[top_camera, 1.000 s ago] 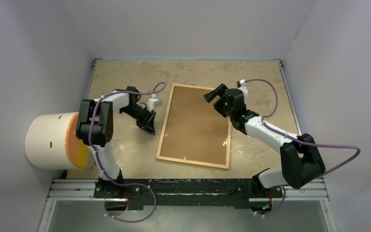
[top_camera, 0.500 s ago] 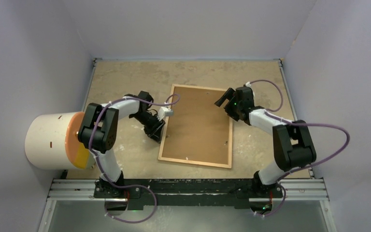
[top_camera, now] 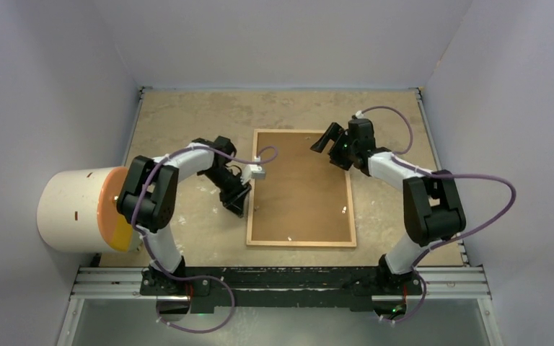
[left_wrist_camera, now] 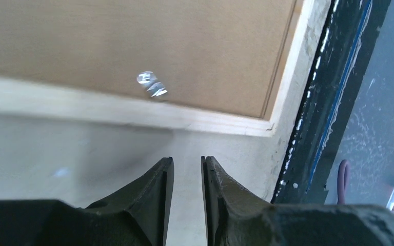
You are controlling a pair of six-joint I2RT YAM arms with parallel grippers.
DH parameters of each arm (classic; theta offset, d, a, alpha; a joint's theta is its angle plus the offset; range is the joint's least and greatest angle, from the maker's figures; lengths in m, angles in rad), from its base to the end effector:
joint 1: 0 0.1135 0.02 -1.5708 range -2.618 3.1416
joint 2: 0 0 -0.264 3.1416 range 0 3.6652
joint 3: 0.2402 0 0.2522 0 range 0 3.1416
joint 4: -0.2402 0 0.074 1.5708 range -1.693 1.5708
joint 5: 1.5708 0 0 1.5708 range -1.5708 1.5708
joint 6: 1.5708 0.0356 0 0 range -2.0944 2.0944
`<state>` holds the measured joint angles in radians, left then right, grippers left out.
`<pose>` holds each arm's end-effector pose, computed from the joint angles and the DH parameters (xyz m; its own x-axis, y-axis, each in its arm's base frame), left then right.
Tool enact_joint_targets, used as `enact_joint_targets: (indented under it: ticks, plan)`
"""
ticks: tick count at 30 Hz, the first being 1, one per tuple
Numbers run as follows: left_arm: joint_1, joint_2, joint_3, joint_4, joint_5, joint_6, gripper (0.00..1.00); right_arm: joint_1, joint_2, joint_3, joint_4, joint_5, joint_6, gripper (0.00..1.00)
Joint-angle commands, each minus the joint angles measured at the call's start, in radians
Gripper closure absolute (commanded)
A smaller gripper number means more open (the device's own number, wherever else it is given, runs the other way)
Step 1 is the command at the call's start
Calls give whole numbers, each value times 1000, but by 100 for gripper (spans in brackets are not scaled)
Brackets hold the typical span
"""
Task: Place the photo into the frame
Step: Install the photo frame at the center of the board.
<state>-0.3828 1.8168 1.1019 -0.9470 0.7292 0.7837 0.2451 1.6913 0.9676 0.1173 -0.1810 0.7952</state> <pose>0.2689 -0.1339 0.1541 -0.4974 0.7678 -0.4039 0.8096 0.2434 -0.5342 0.3522 0.0947 0.1962 -0.6600 0.5589 -0.5021 0.1272 0.7417 0.6585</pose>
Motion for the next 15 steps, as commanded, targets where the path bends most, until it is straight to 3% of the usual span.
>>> enact_joint_targets:
  ticks: [1, 8, 15]
  plan:
    - [142, -36, 153, -20, 66, -18, 71, 41, -131, 18, -28, 7, -22, 8]
    - [209, 188, 296, 75, 226, -299, 71, 366, -176, -144, 134, 21, 161, 12]
    - [211, 267, 309, 119, 268, -339, 71, 613, -112, -184, 260, 67, 282, 16]
